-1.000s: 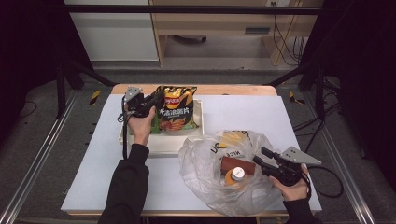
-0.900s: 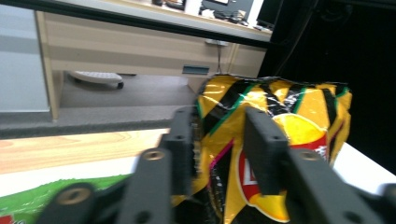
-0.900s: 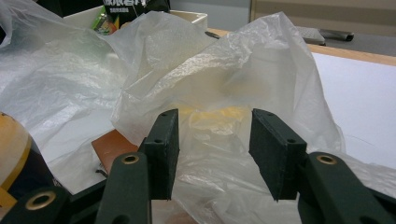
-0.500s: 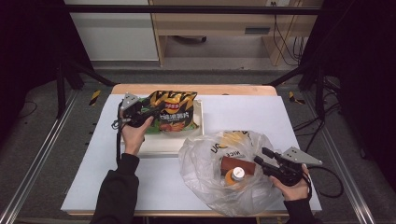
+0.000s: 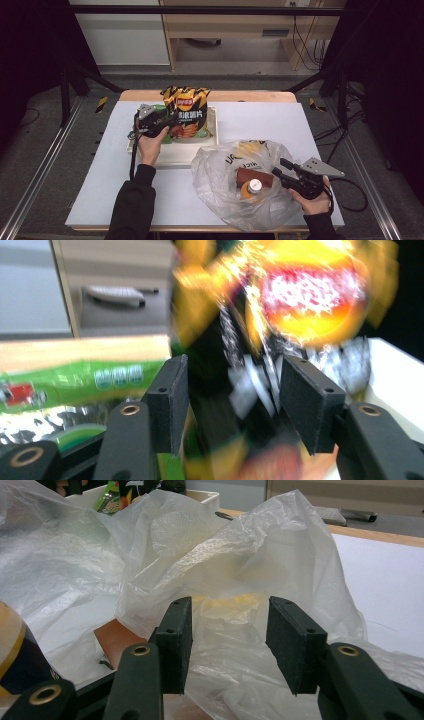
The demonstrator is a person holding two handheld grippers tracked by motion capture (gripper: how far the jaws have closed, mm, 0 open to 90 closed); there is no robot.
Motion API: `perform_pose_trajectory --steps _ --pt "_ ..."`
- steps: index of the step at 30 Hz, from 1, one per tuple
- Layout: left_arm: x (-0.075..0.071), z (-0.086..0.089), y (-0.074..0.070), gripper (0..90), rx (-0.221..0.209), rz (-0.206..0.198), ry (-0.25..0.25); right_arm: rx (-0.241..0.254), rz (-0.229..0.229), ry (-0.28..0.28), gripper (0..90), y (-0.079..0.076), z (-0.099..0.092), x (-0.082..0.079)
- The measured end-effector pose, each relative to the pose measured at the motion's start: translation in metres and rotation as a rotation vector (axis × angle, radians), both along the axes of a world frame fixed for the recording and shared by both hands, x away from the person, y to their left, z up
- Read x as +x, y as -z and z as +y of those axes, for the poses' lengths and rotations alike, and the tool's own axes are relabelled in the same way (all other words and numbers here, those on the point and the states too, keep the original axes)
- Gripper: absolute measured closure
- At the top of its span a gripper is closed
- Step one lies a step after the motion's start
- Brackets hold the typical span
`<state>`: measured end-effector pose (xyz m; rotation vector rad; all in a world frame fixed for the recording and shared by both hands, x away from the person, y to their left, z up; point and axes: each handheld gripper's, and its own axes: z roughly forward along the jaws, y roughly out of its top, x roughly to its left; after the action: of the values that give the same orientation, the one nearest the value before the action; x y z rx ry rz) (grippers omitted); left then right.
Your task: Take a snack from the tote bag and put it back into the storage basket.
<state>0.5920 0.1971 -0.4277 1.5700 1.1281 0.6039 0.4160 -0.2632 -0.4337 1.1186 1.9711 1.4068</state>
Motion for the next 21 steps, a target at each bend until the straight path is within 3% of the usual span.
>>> perform_pose_trajectory --steps 2,4,8,11,14,21 --pt "-0.002 0.001 0.001 41.3 -0.002 0.009 0.018 -0.001 0.0 0.0 53.5 0.0 0.0 0.0" --pt "-0.008 0.002 -0.001 41.4 -0.001 -0.012 0.026 -0.002 -0.001 -0.002 53.5 0.0 0.0 0.0" --pt "-0.021 0.001 -0.004 42.7 0.061 -0.041 0.043 -0.001 -0.001 0.001 53.7 0.0 0.0 0.0" --pt "-0.029 0.002 -0.007 43.4 0.066 -0.028 0.058 0.0 -0.003 0.004 54.8 -0.001 0.0 -0.001" --pt "-0.044 0.005 -0.011 43.2 0.025 -0.042 0.091 0.008 -0.011 0.007 54.9 -0.003 -0.001 -0.002" --pt "-0.094 0.007 -0.026 43.4 -0.004 -0.091 0.195 0.034 -0.051 -0.002 54.6 -0.019 -0.005 -0.011"
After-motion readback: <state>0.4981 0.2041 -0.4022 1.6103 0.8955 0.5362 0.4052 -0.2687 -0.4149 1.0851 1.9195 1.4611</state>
